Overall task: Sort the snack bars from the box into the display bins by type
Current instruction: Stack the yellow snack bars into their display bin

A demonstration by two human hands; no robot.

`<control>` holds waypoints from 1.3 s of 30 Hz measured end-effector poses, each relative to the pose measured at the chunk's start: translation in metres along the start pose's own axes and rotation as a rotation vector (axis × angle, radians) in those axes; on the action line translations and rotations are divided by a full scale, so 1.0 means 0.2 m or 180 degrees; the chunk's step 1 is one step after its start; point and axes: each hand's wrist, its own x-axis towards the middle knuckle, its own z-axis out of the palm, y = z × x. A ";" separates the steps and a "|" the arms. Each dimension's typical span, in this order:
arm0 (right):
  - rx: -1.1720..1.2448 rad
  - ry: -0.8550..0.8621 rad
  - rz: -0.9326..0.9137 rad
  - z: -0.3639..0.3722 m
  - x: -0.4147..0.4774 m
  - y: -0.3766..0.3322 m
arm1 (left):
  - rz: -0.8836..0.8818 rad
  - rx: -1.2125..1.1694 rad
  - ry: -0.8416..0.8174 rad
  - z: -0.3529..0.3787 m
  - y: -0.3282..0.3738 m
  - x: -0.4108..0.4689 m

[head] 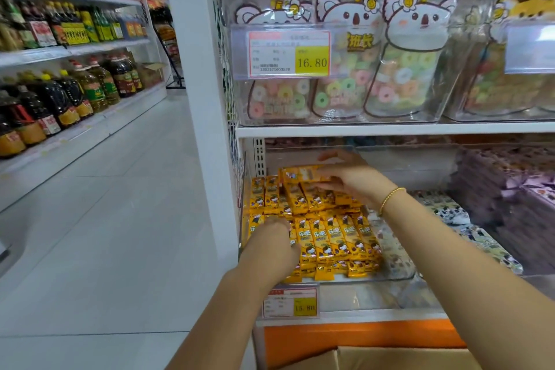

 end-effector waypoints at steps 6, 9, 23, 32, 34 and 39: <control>-0.1307 0.0617 -0.0100 0.17 -0.11 0.11 | -0.0017 0.0102 -0.0041 0.00 0.01 0.01; -0.2221 0.0711 -0.0157 0.23 -0.16 0.11 | -0.0053 0.0076 -0.0039 0.00 0.01 0.01; -0.4262 0.0174 -0.0521 0.31 -0.05 0.09 | -0.0072 0.0184 -0.0044 0.04 -0.03 0.05; -0.4214 -0.0984 -0.0938 0.16 -0.07 0.14 | -0.0437 0.1179 -0.0406 0.03 0.02 0.03; -0.4346 -0.0555 -0.1001 0.20 -0.02 0.16 | -0.0388 0.1273 -0.0519 0.00 0.04 0.02; -0.4564 -0.0039 -0.0831 0.28 0.11 0.19 | -0.0305 0.0981 -0.0652 -0.05 0.06 -0.02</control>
